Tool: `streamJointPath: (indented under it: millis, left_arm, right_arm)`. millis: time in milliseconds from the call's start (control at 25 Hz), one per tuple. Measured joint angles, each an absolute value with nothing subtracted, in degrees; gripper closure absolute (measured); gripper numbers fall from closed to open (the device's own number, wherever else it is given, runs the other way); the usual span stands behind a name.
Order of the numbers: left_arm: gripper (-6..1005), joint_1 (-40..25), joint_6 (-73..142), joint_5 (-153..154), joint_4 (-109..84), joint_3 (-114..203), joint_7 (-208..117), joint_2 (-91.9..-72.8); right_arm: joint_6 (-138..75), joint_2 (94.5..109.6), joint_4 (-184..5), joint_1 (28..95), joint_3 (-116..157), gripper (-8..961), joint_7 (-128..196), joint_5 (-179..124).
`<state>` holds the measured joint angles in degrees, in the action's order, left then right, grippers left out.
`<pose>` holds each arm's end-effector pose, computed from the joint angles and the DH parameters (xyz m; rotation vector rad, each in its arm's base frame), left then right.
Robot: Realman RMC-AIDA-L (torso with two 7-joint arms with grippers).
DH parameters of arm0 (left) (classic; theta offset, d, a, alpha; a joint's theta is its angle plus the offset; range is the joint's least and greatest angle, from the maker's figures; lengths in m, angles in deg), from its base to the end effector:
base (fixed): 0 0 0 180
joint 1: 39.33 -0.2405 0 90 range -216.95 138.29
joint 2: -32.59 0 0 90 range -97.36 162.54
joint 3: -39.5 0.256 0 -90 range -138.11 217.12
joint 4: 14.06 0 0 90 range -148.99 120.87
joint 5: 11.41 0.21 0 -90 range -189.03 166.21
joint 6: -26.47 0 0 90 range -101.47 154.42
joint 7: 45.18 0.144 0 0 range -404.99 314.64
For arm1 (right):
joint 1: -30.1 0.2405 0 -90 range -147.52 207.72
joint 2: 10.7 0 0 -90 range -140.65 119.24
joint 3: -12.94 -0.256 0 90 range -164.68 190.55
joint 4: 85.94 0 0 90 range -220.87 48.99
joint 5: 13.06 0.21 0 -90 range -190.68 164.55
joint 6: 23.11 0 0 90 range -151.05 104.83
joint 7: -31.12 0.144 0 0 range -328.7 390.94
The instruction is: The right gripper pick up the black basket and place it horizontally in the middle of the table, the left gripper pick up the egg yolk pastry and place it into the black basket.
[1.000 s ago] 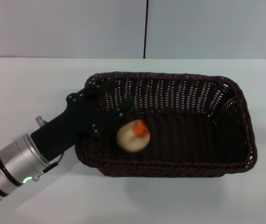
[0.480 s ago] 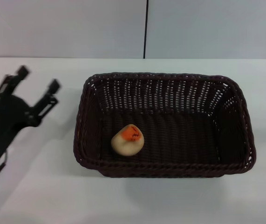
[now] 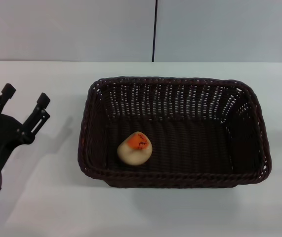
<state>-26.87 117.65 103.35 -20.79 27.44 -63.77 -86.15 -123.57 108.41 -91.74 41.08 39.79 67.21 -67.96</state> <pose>-0.3320 0.2223 -0.0263 -1.7561 -0.5137 -0.9708 0.3586 0.2207 0.0629 -1.3600 0.4780 1.1397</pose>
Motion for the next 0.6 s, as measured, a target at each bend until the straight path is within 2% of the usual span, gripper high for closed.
streamJointPath:
  millis: [600]
  left_arm:
    - [153, -29.5, 117.2, 103.4, -22.6, 27.1, -63.2, -86.13]
  right_arm:
    - [-122.7, 108.40, -90.4, 42.6, 41.3, 220, 65.8, -68.2]
